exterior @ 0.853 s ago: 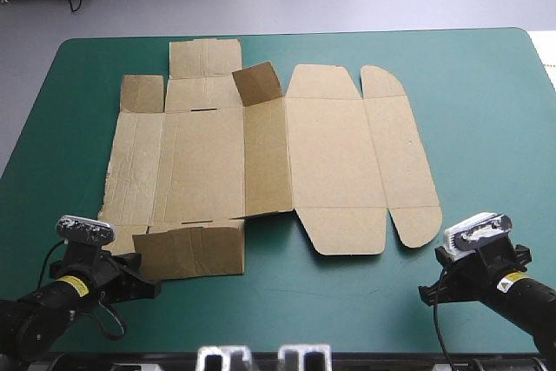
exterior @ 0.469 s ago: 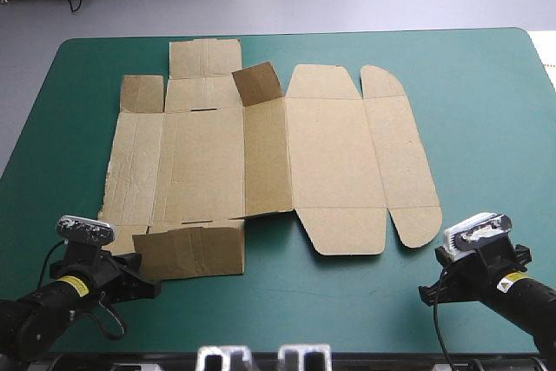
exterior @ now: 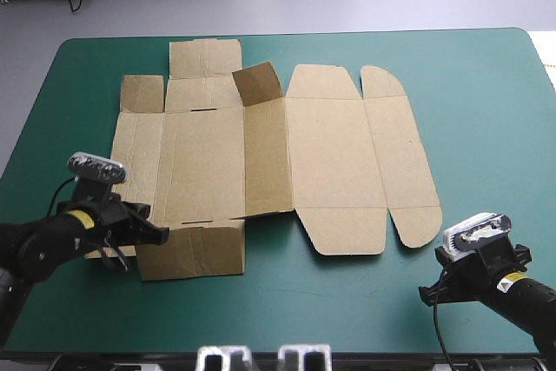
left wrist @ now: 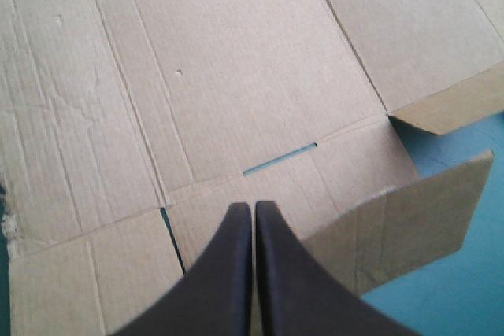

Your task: Fold the box

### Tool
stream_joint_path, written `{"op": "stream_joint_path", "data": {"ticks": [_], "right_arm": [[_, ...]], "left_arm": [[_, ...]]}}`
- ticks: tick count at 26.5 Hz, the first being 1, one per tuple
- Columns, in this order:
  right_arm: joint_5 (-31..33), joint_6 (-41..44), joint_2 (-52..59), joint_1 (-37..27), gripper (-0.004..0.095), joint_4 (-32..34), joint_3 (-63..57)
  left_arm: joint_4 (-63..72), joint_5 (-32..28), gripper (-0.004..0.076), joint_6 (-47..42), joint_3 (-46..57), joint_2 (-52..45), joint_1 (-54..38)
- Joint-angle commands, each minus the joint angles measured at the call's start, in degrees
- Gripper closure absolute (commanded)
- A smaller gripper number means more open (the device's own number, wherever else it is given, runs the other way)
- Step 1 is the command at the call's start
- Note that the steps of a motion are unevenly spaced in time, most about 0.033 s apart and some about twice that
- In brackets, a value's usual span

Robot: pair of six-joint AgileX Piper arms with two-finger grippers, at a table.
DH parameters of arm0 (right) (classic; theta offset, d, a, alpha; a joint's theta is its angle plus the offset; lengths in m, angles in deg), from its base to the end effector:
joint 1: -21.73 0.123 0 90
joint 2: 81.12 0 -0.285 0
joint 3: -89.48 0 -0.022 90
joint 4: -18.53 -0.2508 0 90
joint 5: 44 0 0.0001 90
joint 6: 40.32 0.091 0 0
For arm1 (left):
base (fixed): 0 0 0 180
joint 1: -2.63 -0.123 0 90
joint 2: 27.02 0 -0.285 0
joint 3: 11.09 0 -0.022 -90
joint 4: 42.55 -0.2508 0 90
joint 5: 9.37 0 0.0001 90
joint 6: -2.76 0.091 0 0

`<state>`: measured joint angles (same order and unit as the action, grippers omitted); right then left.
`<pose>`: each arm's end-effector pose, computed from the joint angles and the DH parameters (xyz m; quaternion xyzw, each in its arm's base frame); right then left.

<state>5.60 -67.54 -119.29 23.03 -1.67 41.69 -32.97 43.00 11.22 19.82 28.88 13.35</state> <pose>0.0873 0.0259 0.2780 -0.1715 0.8968 0.0789 0.4002 0.1439 -0.0395 0.3270 0.1312 0.9250 -0.0866 0.3459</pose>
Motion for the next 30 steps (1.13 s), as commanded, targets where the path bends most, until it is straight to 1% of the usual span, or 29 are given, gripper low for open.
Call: {"op": "stream_joint_path", "data": {"ticks": [1, 4, 7, 9, 11, 12, 13, 17, 20, 21, 22, 23, 24, 26, 28, 29, 30], "right_arm": [[-2.4, -0.5, -0.2, 0.3, 0.0933, -1.4, 1.8], [-2.4, -0.5, -0.2, 0.3, 0.0933, -1.4, 1.8], [-2.4, -0.5, -0.2, 0.3, 0.0933, -1.4, 1.8], [-2.3, -0.9, -0.2, 0.3, 0.0933, -1.4, 1.8], [-2.3, -0.9, -0.2, 0.3, 0.0933, -1.4, 1.8], [-2.3, -0.9, -0.2, 0.3, 0.0933, -1.4, 1.8], [-2.4, -0.9, -0.2, 0.3, 0.0933, -1.4, 1.8], [-2.4, -1.1, -0.2, 0.3, 0.0933, -1.7, 1.8], [-2.4, -1.4, -0.2, 0.3, 0.0933, -1.7, 1.8], [-2.3, -1.4, -0.2, 0.3, 0.0933, -1.8, 1.8], [-2.3, -1.4, -0.2, 0.3, 0.0933, -1.8, 1.8], [-2.3, -1.4, -0.2, 0.3, 0.0933, -1.8, 1.8], [-2.3, -1.4, -0.2, 0.3, 0.0933, -1.8, 1.8], [-2.3, -1.4, -0.2, 0.3, 0.0933, -1.8, 1.8], [-2.3, -1.4, -0.2, 0.3, 0.0933, -1.8, 1.8], [-2.3, -1.4, -0.2, 0.3, 0.0933, -1.8, 1.8], [-2.3, -1.4, -0.2, 0.3, 0.0933, -1.8, 1.8]], "left_arm": [[1.2, -2.8, 0.071, 3.2, -6.1, 8.9, -0.2], [5.4, -2.3, 0.071, 7.4, -8.8, 16.6, -2.9], [18.2, 1.2, 0.071, 17.6, -11.3, 23.4, -9.3], [27.7, 6.5, 0.071, 27.3, -13.3, 27.4, -14.3], [35.3, 14.5, 0.071, 35.0, -15.3, 30.4, -20.0], [36.7, 18.0, 0.071, 36.5, -16.2, 31.2, -22.0], [38.2, 19.8, 0.071, 36.8, -17.3, 32.1, -24.7], [38.3, 19.7, 0.071, 37.4, -19.0, 32.6, -30.1], [34.0, 16.2, 0.071, 36.5, -20.2, 33.1, -31.5], [28.3, 14.9, 0.068, 33.0, -21.6, 34.2, -31.8], [26.3, 14.6, 0.0654, 31.0, -22.3, 34.8, -32.0], [21.9, 15.2, 0.0554, 27.2, -24.3, 36.6, -32.8], [21.0, 15.8, 0.0503, 26.3, -25.0, 37.3, -33.2], [21.1, 15.9, 0.0375, 25.9, -25.6, 38.7, -34.7], [21.2, 16.4, 0.0283, 26.7, -25.6, 40.8, -37.1], [21.5, 16.9, 0.0284, 27.0, -25.6, 41.8, -37.8], [24.3, 19.5, 0.0284, 30.3, -25.6, 44.5, -39.4]]}}
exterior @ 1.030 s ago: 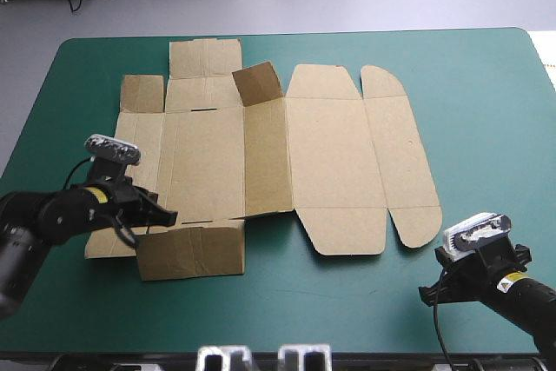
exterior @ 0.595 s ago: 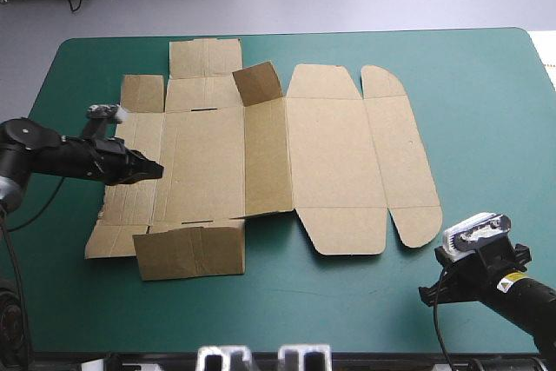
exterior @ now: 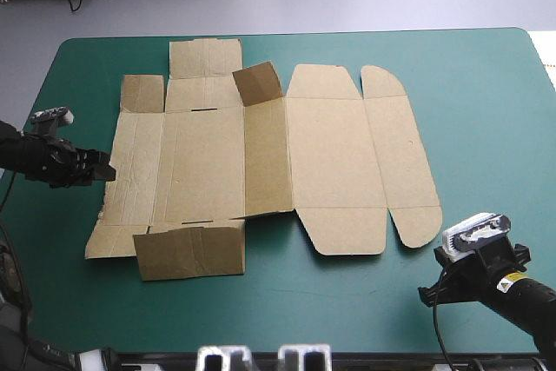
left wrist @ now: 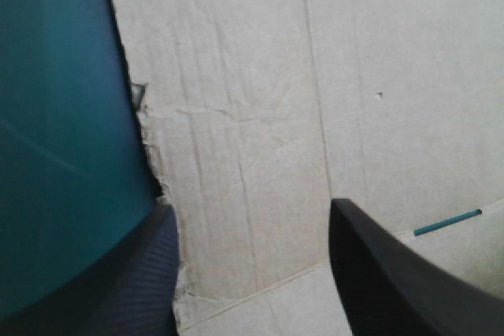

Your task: Fold the box

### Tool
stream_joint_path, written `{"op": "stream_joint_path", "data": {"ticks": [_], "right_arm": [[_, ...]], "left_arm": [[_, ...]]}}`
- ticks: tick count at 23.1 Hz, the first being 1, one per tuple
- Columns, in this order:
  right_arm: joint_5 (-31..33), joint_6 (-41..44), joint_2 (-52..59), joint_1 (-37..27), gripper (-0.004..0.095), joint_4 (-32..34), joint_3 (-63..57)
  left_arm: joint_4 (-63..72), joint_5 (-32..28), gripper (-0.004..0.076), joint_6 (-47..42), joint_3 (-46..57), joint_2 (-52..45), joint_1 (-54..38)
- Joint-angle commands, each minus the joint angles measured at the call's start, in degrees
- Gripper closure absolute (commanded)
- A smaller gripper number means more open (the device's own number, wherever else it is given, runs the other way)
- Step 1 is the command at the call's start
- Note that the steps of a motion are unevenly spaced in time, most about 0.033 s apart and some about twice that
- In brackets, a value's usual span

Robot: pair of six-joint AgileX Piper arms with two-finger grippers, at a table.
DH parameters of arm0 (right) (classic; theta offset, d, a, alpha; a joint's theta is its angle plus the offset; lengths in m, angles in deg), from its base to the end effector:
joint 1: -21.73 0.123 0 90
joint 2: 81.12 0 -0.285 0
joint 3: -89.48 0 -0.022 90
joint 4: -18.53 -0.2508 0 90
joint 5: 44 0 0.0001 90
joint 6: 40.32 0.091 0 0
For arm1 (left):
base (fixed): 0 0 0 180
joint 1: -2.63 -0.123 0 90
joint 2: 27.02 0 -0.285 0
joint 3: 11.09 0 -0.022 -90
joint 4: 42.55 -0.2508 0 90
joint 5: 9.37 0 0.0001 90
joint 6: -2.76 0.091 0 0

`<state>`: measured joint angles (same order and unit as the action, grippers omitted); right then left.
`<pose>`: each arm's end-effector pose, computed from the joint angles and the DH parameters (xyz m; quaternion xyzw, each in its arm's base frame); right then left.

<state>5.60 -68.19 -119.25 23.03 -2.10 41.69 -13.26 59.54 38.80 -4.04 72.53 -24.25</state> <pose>0.0872 0.0264 0.2782 -0.1753 0.8954 0.0800 0.4015 0.2900 0.1004 0.2732 -0.0042 0.9702 -0.1843 0.1572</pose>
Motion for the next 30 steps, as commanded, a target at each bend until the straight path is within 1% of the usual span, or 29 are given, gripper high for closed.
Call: {"op": "stream_joint_path", "data": {"ticks": [1, 3, 7, 11, 15, 21, 25, 30], "right_arm": [[-2.2, -0.7, -0.3, 0.3, 0.0933, -1.4, 1.8], [-1.7, -0.7, -0.3, 0.3, 0.0933, -1.4, 1.8], [-1.7, -0.7, -0.3, 0.3, 0.0933, -1.4, 1.8], [-1.8, -0.7, -0.3, 0.3, 0.0933, -1.2, 1.8], [-2.1, -0.7, -0.3, 0.3, 0.0933, -1.2, 1.8], [-2.5, -0.7, -0.3, 0.3, 0.0933, -1.2, 1.8], [-2.5, -0.7, -0.3, 0.3, 0.0933, -1.2, 1.8], [-2.5, -0.7, -0.3, 0.3, 0.0933, -1.2, 1.8]], "left_arm": [[7.4, 5.5, 0.0284, 5.4, -1.8, 2.8, -3.0], [8.1, 5.7, 0.0283, 7.8, -1.8, 5.7, -5.1], [8.7, 5.7, 0.0283, 9.3, -1.8, 9.1, -8.5], [9.5, 5.8, 0.0283, 9.2, -1.3, 11.1, -8.6], [11.7, 5.8, 0.0283, 10.5, 2.8, 13.1, -8.4], [11.9, 5.8, 0.0283, 12.4, 8.5, 13.2, -5.8], [14.5, 5.8, 0.0283, 12.3, 9.0, 13.1, -2.9], [13.3, 5.7, 0.0293, 12.2, 9.0, 13.0, 2.0]]}}
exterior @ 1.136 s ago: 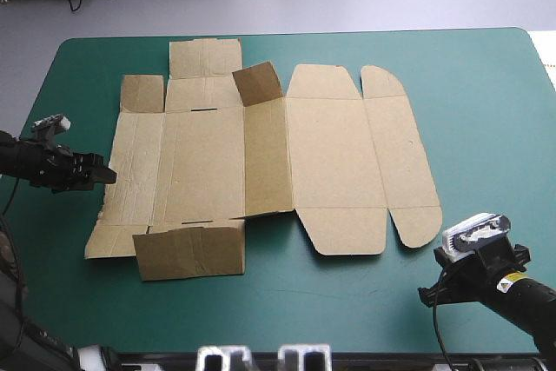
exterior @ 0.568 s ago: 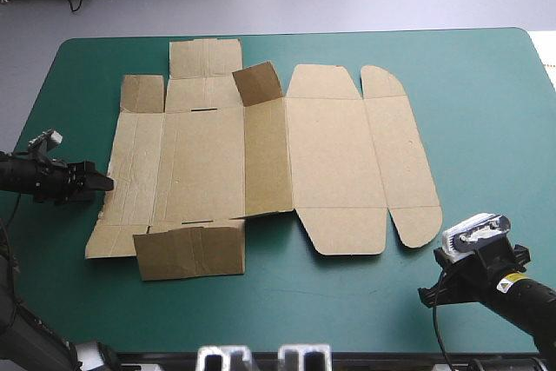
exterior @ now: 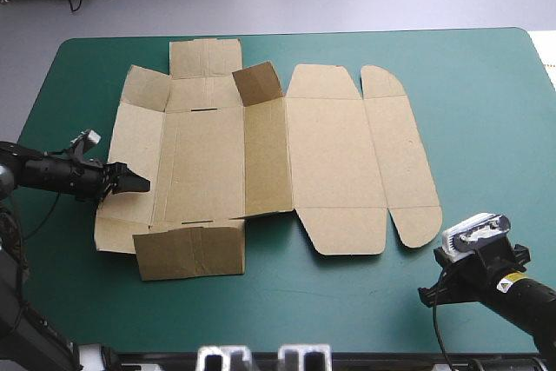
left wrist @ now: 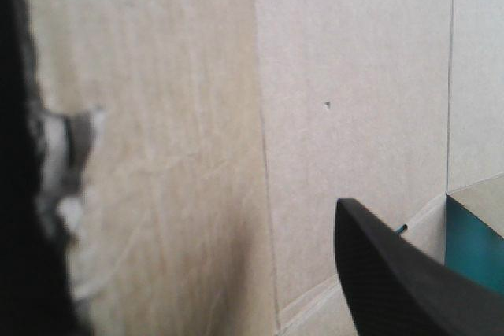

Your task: Fold the box

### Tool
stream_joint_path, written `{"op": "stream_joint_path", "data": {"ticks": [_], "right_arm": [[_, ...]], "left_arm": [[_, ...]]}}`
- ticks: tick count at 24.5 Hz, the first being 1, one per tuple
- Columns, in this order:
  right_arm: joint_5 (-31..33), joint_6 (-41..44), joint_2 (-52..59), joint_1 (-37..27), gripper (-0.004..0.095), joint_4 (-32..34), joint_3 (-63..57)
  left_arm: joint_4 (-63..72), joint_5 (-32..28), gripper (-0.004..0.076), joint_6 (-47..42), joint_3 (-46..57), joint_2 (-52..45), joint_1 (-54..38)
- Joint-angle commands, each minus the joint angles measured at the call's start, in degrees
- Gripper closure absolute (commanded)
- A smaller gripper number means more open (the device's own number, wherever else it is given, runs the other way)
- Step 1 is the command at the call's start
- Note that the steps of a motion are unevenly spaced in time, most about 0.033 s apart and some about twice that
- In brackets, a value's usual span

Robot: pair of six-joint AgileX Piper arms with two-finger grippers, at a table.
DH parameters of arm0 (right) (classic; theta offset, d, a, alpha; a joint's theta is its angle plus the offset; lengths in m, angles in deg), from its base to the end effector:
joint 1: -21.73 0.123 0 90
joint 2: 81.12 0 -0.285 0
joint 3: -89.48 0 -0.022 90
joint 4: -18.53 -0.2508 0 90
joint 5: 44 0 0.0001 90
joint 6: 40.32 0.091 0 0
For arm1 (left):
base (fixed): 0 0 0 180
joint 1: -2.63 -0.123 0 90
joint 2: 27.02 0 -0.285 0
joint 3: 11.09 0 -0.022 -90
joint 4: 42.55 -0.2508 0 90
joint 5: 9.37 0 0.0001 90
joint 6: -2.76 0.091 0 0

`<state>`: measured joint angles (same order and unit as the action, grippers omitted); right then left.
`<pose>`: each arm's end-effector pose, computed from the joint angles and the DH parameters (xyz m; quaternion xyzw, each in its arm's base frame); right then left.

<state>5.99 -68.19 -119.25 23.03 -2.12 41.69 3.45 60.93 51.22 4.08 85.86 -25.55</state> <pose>0.0868 0.0266 0.2778 -0.1761 0.8964 0.0811 0.3986 0.3017 0.0917 0.1826 -0.0258 0.9278 -0.3594 0.0970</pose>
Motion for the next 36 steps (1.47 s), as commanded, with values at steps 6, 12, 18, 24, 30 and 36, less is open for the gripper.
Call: {"op": "stream_joint_path", "data": {"ticks": [6, 12, 18, 24, 30, 36], "right_arm": [[-2.9, -0.7, -0.3, 0.3, 0.0933, -1.7, 1.8], [-1.4, -0.7, -0.3, 0.3, 0.0933, -2.3, 1.8], [-2.0, -2.3, -0.3, 0.3, 0.0933, -5.3, 2.8], [-4.1, -4.7, -0.3, 0.3, 0.0933, -8.7, 5.4], [-5.1, -4.7, -0.3, 0.3, 0.0933, -9.0, 9.8], [-6.7, -4.7, -0.4, 0.3, 0.0933, -9.0, 14.8]], "left_arm": [[-0.9, -3.9, 0.0708, -5.2, 0.8, -0.2, 5.1], [-1.2, 0.9, 0.0732, 1.2, -7.7, -6.2, 12.2], [-16.9, 3.8, 0.0732, 1.2, -25.4, -14.8, 23.5], [-30.0, 3.8, 0.0731, -8.6, -43.5, -17.4, 35.7], [-34.3, 2.6, 0.0716, -11.9, -54.0, -17.4, 44.8], [-51.3, 3.9, 0.0716, -7.9, -51.3, -18.5, 57.4]]}}
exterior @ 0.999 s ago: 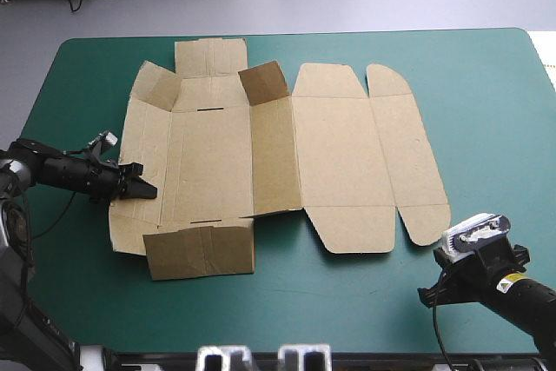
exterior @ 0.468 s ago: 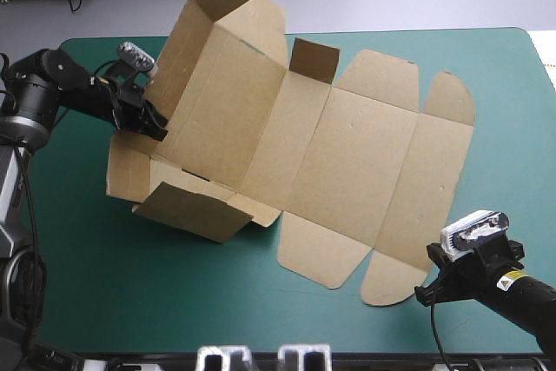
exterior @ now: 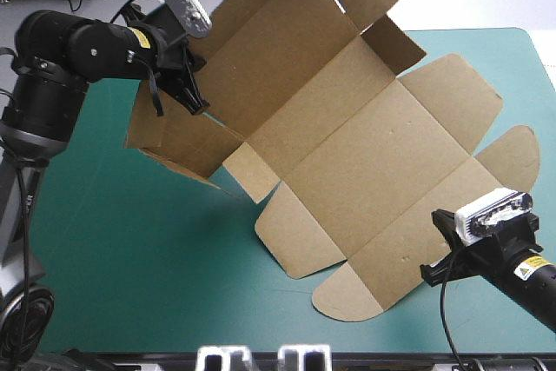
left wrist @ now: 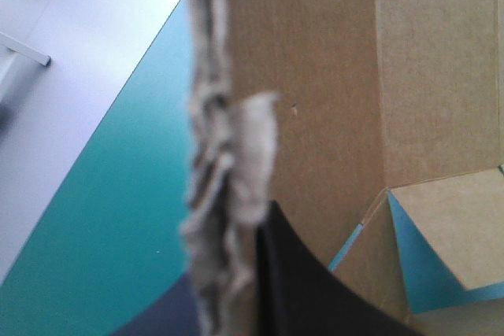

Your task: Fold the box

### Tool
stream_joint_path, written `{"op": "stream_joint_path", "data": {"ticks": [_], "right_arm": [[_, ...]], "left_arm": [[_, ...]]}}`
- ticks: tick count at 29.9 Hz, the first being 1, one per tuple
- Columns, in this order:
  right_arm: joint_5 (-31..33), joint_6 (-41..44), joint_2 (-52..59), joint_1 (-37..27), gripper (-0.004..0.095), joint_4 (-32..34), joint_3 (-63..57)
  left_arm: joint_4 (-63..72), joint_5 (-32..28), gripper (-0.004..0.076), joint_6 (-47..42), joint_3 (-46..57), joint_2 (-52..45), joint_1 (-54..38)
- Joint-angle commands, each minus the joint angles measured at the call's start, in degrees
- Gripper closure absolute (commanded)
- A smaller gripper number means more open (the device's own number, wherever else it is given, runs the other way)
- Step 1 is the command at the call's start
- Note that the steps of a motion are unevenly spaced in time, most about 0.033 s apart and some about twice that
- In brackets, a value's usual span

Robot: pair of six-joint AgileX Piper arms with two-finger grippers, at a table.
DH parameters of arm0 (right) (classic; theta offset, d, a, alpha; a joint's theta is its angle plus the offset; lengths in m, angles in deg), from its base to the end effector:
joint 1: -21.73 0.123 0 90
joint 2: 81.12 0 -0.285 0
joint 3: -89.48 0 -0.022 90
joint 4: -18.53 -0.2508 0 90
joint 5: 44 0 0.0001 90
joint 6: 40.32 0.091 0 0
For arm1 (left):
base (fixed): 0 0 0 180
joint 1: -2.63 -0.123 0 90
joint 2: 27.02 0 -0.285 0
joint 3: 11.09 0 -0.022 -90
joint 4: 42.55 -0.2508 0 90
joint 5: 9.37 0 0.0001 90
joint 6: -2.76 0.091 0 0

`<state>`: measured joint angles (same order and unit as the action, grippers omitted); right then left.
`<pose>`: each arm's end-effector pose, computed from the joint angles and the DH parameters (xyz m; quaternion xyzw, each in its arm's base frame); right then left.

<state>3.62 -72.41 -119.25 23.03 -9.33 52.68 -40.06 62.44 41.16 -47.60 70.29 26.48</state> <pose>0.0862 0.0334 0.3439 -0.1901 0.8316 0.1017 0.5118 0.2832 -0.1293 0.4856 0.4750 0.7826 0.0294 0.4013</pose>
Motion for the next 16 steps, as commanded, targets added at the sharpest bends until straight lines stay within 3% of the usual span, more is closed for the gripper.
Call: {"op": "stream_joint_path", "data": {"ticks": [1, 10, 16], "right_arm": [[-4.6, -0.4, -0.7, 0.3, 0.0933, -1.8, 4.8], [-5.7, -0.1, -9.3, 0.3, 0.0933, -1.5, 15.4], [-6.7, -1.3, -15.4, 0.3, 0.0933, -1.4, 24.2]], "left_arm": [[-11.5, 2.1, 0.0717, 3.0, 1.8, -3.2, 7.8], [-39.5, -7.8, 0.072, 3.1, 15.1, -6.1, 25.9], [-46.0, -16.4, 0.0734, -1.9, 26.1, -10.3, 28.0]]}}
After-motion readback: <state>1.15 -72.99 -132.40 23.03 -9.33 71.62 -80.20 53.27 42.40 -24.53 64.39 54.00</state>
